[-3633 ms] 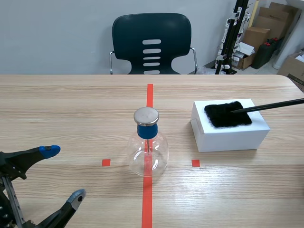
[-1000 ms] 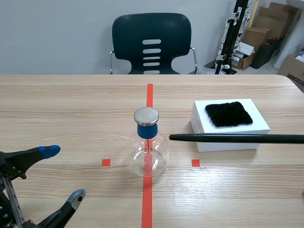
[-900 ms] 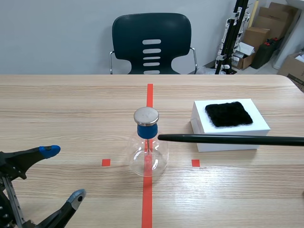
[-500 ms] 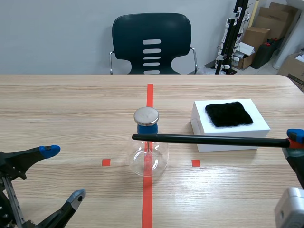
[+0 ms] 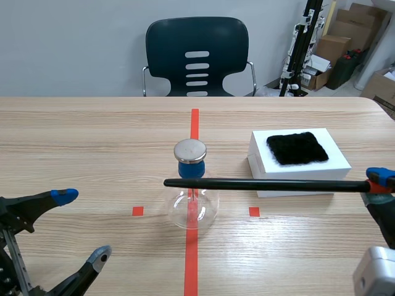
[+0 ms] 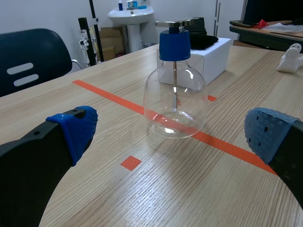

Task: Do the electroscope experiment. rub the rod on the fur

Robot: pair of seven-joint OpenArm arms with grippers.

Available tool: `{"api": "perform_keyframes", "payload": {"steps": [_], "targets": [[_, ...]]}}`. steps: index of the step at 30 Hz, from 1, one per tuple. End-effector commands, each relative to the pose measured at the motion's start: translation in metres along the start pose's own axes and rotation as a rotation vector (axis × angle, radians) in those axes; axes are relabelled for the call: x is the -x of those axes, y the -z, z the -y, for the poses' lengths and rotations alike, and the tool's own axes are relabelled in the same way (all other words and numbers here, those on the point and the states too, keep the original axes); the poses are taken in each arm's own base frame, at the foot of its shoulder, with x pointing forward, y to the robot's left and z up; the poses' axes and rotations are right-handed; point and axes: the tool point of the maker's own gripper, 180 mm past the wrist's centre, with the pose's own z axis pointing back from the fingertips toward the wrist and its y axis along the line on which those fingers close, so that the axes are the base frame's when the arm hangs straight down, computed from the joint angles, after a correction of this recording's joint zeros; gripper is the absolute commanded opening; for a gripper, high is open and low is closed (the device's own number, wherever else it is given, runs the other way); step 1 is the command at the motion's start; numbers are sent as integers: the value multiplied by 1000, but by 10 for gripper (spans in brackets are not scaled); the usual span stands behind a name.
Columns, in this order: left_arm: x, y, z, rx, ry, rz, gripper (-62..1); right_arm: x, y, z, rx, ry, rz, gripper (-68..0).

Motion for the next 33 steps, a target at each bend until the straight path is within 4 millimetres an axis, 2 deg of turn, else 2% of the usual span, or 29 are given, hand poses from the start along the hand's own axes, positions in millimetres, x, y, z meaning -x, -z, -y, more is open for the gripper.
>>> {"api": "perform_keyframes", "payload": {"steps": [1,33], "targets": [[-6,2,0,-1,0,30,14,1,1,6,26,-9,6,-671],[-6,2,0,-1,0,29,14,-5,1,6,25,-10,40,-671]]}}
